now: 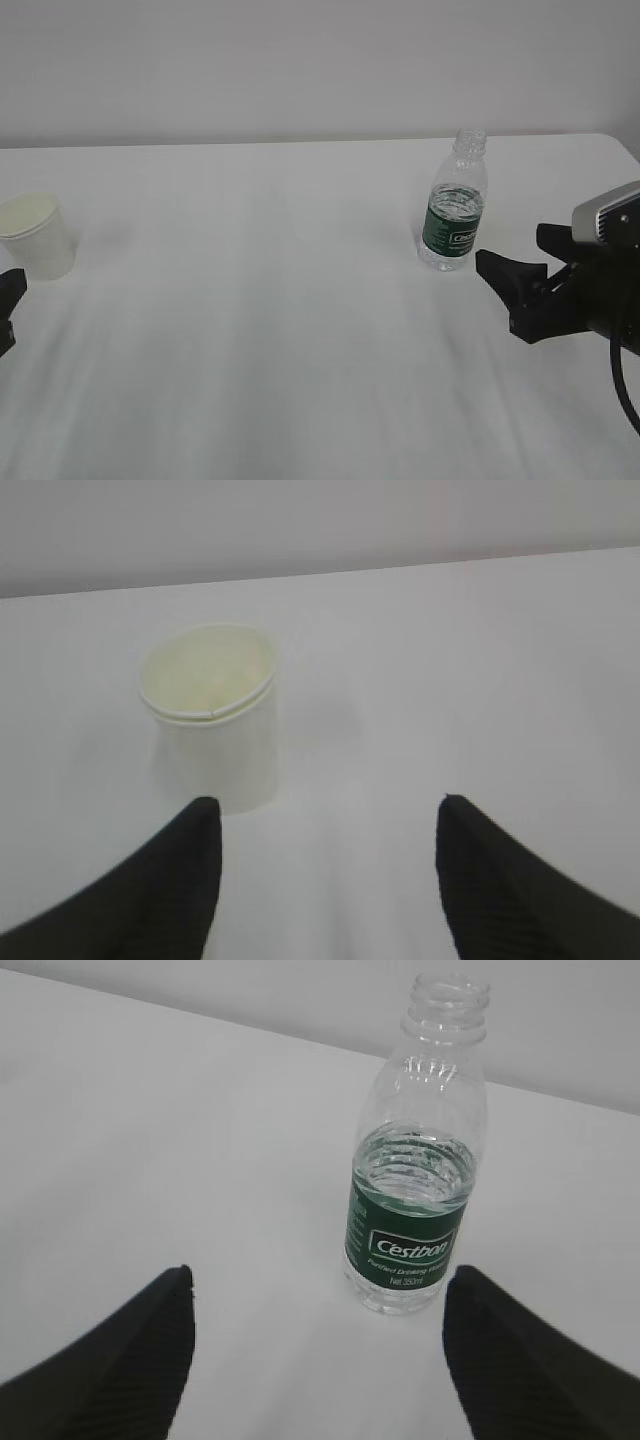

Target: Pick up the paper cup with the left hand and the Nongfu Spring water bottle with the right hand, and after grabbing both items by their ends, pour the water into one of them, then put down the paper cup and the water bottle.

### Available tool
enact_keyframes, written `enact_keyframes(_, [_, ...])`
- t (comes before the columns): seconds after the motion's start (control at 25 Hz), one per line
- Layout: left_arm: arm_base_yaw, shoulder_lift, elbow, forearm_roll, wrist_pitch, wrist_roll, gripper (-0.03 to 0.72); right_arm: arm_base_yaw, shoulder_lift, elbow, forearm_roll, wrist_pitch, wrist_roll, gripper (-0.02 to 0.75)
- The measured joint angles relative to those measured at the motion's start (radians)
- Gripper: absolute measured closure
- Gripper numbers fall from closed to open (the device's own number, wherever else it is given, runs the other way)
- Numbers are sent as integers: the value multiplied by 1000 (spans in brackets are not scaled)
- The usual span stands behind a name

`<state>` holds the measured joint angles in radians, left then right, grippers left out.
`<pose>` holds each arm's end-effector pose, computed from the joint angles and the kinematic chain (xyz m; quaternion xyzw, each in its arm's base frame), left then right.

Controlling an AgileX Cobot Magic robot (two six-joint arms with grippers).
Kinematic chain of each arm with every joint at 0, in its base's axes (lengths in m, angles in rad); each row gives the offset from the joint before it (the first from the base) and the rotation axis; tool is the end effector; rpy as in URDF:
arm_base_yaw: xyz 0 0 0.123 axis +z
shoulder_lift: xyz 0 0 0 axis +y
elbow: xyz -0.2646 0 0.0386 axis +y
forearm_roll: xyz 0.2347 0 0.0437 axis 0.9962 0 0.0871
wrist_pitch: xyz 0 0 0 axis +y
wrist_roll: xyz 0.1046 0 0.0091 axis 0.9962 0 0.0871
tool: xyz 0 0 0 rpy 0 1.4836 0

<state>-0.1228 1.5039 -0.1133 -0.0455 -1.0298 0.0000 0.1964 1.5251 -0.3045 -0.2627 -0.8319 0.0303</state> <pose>0.2058 -0.0213 0.1381 0.0278 0.7965 -0.0286 0.6033 0.2372 0.0677 0.1513 -0.1942 0.7849 0.0920 0.5811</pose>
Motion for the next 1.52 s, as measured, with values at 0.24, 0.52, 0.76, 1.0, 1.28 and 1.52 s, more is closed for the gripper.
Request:
enact_keyframes(0.24, [0, 85, 24, 0, -96, 0, 204, 0, 44, 0, 0, -33, 0, 148])
enact_keyframes(0.52, [0, 189, 63, -4, -112, 0, 204, 0, 46, 0, 0, -54, 0, 148])
enact_keyframes(0.76, [0, 212, 65, -5, -114, 0, 204, 0, 83, 0, 0, -65, 0, 148])
enact_keyframes(1.0, [0, 212, 65, -5, -114, 0, 204, 0, 182, -4, 0, -171, 0, 148])
enact_keyframes(1.28, [0, 212, 65, -5, -114, 0, 205, 0, 275, -5, 34, -284, -1, 148])
enact_keyframes(1.52, [0, 212, 65, -5, -114, 0, 204, 0, 338, -6, 64, -303, -45, 148])
